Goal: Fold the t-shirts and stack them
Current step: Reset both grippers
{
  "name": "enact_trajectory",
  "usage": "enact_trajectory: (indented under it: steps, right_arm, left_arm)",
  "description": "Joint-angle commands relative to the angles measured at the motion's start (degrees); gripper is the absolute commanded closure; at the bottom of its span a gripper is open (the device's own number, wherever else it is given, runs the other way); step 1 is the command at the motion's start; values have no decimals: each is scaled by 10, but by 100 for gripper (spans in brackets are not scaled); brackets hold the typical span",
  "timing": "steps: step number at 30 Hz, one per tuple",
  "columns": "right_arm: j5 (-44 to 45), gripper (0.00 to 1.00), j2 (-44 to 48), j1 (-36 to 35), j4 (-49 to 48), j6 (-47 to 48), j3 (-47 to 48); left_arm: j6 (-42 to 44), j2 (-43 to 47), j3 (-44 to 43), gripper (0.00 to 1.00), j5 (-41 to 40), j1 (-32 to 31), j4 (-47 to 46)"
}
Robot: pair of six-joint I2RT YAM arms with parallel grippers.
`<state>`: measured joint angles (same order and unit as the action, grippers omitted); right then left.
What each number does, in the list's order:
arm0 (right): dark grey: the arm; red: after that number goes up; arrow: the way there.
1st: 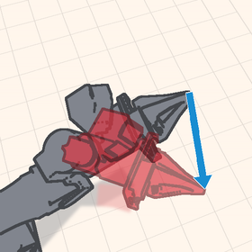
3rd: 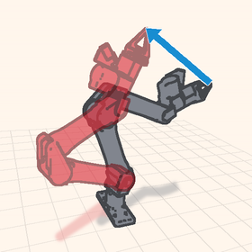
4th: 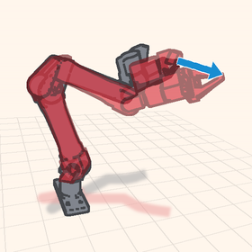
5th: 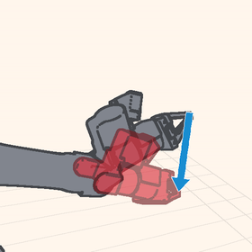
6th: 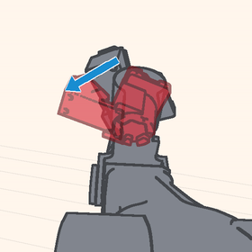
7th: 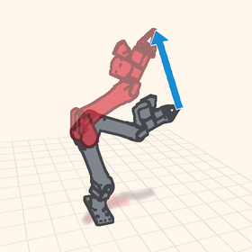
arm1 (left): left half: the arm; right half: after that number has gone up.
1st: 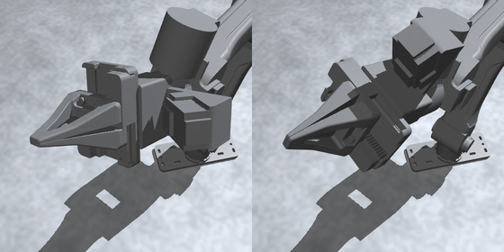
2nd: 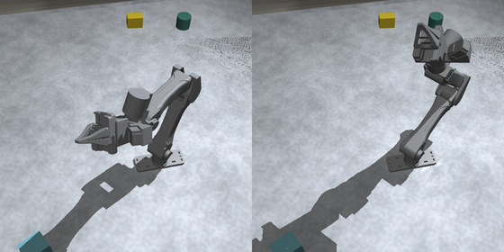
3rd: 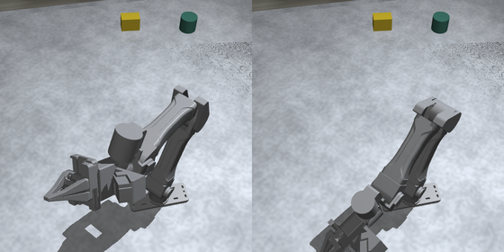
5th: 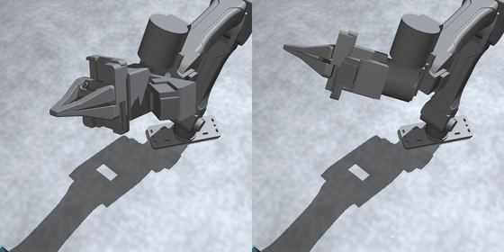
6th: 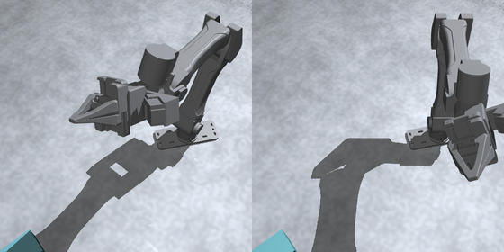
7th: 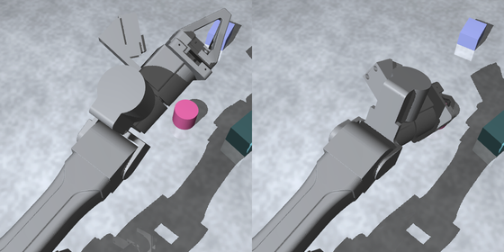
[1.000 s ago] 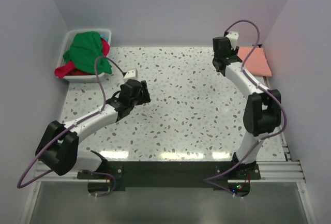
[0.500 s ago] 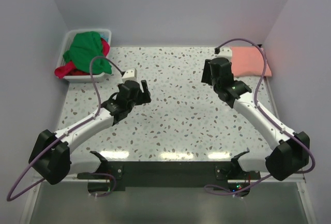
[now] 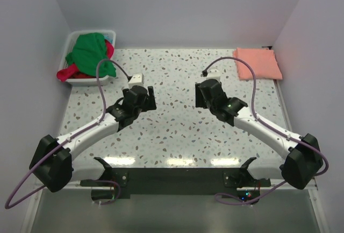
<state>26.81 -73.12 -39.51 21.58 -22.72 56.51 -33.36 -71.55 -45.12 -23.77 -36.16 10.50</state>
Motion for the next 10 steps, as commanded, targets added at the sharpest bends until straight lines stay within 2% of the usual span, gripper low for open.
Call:
enact_trajectory:
  steps: [1,7,10]
  right_arm:
    - [2,41,-17,-17,-24,-11,2]
    - [-4,51,-40,-25,-31,2,18]
    - [-7,47,-45,-29,-38,5,18]
  left_arm:
    - [11,-3,-26,18,-27,-7,12]
    - [11,-3,-28,18,-35,-12,20]
    - [9,-3,-28,17,-37,-14,22]
